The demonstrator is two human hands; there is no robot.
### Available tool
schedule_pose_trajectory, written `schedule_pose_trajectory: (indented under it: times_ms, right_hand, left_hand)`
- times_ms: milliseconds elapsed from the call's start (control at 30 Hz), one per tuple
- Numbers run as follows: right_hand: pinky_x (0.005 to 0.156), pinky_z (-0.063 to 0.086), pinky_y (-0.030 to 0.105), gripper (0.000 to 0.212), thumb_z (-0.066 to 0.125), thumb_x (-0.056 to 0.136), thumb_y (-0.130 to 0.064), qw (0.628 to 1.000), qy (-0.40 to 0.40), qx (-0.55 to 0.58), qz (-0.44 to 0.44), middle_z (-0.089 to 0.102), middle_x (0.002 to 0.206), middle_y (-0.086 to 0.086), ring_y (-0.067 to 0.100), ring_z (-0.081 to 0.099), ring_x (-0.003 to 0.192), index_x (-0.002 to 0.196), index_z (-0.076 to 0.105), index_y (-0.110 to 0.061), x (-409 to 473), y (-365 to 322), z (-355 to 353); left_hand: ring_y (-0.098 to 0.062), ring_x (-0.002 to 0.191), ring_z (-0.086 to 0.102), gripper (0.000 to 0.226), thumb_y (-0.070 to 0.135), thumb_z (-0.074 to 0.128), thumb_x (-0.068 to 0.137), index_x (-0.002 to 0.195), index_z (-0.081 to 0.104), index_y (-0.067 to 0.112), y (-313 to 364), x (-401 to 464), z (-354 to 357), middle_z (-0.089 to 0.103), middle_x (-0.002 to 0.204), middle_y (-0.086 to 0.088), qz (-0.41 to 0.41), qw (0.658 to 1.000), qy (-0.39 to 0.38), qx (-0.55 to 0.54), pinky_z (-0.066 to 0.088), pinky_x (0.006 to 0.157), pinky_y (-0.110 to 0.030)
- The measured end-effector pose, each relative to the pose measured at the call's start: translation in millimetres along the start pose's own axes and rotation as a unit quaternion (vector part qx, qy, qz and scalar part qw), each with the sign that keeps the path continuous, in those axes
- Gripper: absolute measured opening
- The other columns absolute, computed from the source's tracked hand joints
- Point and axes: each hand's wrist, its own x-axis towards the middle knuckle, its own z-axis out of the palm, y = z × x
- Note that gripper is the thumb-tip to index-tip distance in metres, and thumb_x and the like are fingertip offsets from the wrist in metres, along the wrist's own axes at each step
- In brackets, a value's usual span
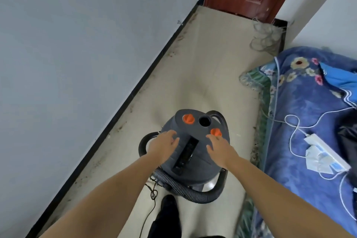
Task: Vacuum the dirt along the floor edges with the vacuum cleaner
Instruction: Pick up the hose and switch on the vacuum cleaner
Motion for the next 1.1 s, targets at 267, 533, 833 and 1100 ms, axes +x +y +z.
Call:
schedule_pose_trajectory:
  times_ms: [267,533,833,1100]
  right_hand:
    - [0.117,0.015,0.047,0.046,0.037,0.102,-0.031,0.986,0.008,-0.084,-0.143,0.021,0.157,0.006,0.022,0.012,0.146,0.147,0.033,-0.023,98,-31,49]
    - [0.115,0.005,0.061,0.037,0.050,0.096,-0.023,0.962,0.065,-0.131,-0.231,0.013,0.161,0.011,0.031,0.005,0.149,0.133,0.056,-0.020,117,-4,94]
    - [0.115,-0.003,0.058,0.043,0.035,0.102,-0.031,0.966,-0.045,-0.175,-0.187,-0.014,0.161,0.004,0.026,-0.017,0.147,0.145,0.038,-0.026,122,-10,84]
    - [0.105,0.028,0.029,0.040,0.033,0.105,-0.028,0.928,-0.154,0.339,0.020,0.046,0.145,0.008,0.023,0.038,0.137,0.135,0.051,-0.008,90,-57,2]
  left_hand:
    - [-0.036,0.112,0.054,0.038,0.027,0.043,0.099,0.132,0.049,0.007,-89,43,80,0.050,0.128,-0.019,-0.329,0.935,0.015,-0.133,0.046,0.089,-0.040]
    - [-0.028,0.066,0.060,0.031,0.013,0.070,0.084,0.106,0.056,-0.003,-127,46,152,0.060,0.080,-0.014,-0.548,0.586,0.116,-0.585,0.051,0.059,-0.034]
    - [-0.023,0.063,0.061,0.021,0.017,0.067,0.088,0.101,0.054,0.008,-98,11,88,0.064,0.079,-0.011,-0.369,0.551,0.080,-0.744,0.055,0.071,-0.038]
    - [-0.021,0.058,0.057,0.017,0.012,0.059,0.093,0.101,0.044,0.011,-27,-34,18,0.057,0.070,-0.008,-0.214,0.645,0.051,-0.731,0.053,0.058,-0.032]
